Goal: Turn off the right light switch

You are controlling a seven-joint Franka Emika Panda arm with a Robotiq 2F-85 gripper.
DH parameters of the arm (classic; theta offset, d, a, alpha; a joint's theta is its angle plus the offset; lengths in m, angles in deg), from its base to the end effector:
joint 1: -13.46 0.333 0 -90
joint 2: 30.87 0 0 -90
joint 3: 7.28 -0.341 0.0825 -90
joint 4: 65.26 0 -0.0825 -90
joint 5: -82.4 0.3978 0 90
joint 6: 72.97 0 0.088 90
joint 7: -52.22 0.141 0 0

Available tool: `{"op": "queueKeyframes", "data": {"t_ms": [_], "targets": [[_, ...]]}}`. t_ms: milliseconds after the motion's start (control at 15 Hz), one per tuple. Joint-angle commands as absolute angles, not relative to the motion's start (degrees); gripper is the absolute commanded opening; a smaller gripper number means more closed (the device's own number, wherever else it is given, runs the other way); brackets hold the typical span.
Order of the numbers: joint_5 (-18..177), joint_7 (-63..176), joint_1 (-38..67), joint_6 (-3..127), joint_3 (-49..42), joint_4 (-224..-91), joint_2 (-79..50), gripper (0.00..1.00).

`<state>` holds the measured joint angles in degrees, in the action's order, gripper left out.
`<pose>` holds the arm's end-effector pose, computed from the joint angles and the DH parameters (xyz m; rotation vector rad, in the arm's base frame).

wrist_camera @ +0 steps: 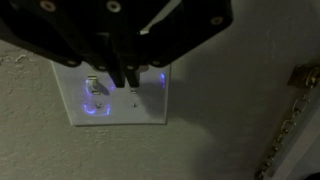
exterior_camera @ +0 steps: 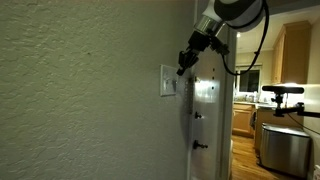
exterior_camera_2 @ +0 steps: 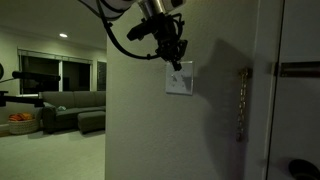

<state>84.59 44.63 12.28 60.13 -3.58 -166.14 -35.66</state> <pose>0.6110 -0.0522 0.6598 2.9510 0.0427 0.9883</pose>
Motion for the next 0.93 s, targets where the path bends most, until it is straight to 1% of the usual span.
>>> {"op": "queueKeyframes", "data": {"t_ms": [0,133,200,333,467,667,867], "targets": [[86.45,43.96,12.26,60.63,-4.07,-163.96,-34.01,0.14],[86.59,44.04,12.13,60.30,-4.21,-163.34,-33.21,0.12],[86.39,43.99,12.06,60.29,-4.24,-163.27,-32.97,0.09],[85.66,43.93,11.90,60.29,-4.20,-163.45,-32.68,0.06],[85.13,43.91,11.61,60.22,-4.04,-163.43,-32.09,0.05],[85.26,43.56,11.26,60.24,-3.86,-163.60,-31.42,0.07],[85.66,42.89,11.30,59.84,-3.90,-164.18,-31.24,0.06]]}}
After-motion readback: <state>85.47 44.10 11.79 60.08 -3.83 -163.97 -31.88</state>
